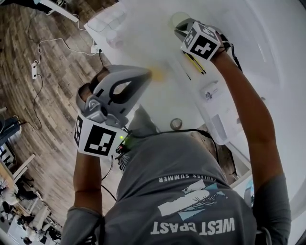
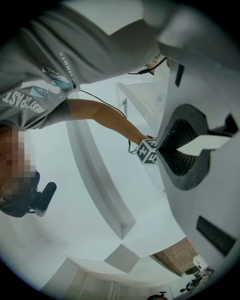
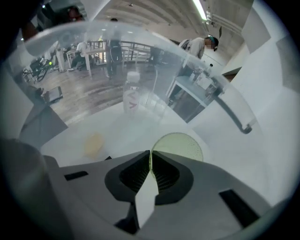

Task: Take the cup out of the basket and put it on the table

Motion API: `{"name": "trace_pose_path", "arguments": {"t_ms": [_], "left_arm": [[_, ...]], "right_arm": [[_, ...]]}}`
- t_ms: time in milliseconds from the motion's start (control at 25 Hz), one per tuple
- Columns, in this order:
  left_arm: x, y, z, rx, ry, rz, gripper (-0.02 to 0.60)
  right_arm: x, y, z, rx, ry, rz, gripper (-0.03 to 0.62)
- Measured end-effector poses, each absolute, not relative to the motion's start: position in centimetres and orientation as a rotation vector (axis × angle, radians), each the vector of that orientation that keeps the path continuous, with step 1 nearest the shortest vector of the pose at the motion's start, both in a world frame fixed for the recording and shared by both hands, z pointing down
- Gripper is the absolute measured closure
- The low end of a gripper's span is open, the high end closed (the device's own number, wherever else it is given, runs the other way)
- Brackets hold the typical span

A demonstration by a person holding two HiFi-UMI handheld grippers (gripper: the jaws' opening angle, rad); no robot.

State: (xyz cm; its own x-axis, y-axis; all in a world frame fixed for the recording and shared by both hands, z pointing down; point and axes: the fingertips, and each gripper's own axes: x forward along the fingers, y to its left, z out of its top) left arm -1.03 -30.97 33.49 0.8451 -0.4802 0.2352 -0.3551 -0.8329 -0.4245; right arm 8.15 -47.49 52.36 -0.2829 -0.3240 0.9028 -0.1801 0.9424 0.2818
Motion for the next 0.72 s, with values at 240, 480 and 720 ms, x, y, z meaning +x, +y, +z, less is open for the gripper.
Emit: {"name": "trace_pose_path", "arguments": {"t_ms": [240,480,720], "left_arm": [[-0.6,-29.1,32.0,-2.614,0.625,-0.476,0.574],[-0.1,-27.0,30.9,-2.576,0.618,-0.483,0.574],[0.5,-24.6,29.8,-2.54,0.598,-0.513,0.574]], "right_arm": [[6.9,-44.5,43.0,0.477,-1.972,-0.277,0.566],[5.6,-39.8,34.9,0.562,-2.074,-0.386,0.566],[4.4,-33.8,29.5,0.584,-2.148,-0.463,0.566]]}}
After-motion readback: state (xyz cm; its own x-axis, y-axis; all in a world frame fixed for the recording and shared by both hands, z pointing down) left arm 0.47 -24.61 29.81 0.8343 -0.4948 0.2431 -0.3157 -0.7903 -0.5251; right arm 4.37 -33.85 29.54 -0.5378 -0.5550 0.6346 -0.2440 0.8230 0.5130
